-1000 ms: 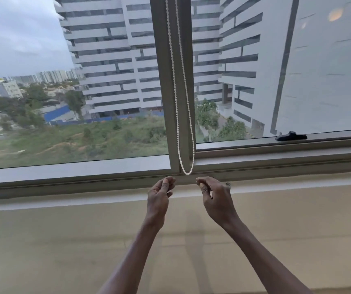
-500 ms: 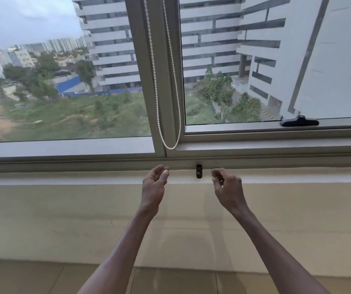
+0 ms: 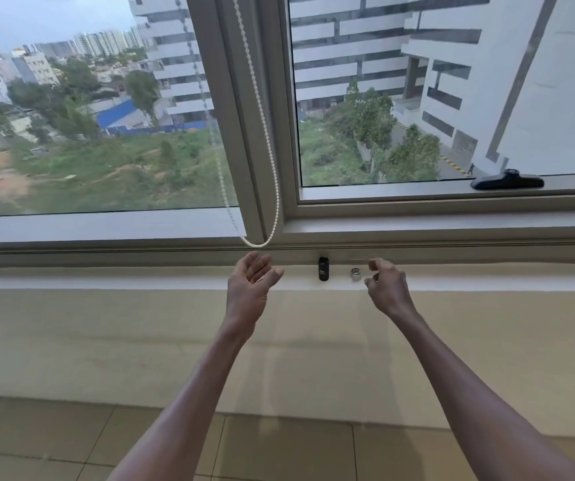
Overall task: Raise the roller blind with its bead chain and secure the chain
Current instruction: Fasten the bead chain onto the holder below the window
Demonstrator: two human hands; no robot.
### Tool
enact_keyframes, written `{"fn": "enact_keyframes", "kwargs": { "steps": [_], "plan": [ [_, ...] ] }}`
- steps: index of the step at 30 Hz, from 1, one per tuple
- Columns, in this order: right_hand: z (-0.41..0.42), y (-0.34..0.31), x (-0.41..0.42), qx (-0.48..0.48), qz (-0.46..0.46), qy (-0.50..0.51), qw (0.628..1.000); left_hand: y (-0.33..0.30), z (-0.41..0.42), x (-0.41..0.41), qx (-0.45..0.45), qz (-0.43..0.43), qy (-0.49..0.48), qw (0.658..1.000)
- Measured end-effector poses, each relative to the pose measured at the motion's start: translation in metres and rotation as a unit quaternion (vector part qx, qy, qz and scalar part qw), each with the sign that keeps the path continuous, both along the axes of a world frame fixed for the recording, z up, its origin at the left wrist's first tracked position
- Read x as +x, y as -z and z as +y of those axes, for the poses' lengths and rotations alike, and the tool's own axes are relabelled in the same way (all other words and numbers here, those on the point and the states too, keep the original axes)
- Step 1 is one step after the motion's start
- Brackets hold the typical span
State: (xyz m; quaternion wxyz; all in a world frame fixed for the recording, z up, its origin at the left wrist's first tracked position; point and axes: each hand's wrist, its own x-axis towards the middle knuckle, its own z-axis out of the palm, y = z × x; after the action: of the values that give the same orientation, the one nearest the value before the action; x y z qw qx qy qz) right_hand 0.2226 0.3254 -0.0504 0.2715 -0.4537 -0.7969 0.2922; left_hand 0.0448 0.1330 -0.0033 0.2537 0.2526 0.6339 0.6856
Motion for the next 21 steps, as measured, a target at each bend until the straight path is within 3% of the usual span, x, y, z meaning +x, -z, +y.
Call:
{"fn": "enact_keyframes", "kwargs": {
  "steps": [12, 21],
  "plan": [
    [0.020, 0.011, -0.030, 0.022, -0.119, -0.059, 0.991, -0.004, 0.000, -0.015, 0.057, -0.033, 0.020, 0.998],
    [0.018, 0.020, -0.035, 0.051, -0.049, -0.025, 0.997, -0.006, -0.004, -0.022, 0.073, -0.035, 0.028, 0.996]
  ]
}}
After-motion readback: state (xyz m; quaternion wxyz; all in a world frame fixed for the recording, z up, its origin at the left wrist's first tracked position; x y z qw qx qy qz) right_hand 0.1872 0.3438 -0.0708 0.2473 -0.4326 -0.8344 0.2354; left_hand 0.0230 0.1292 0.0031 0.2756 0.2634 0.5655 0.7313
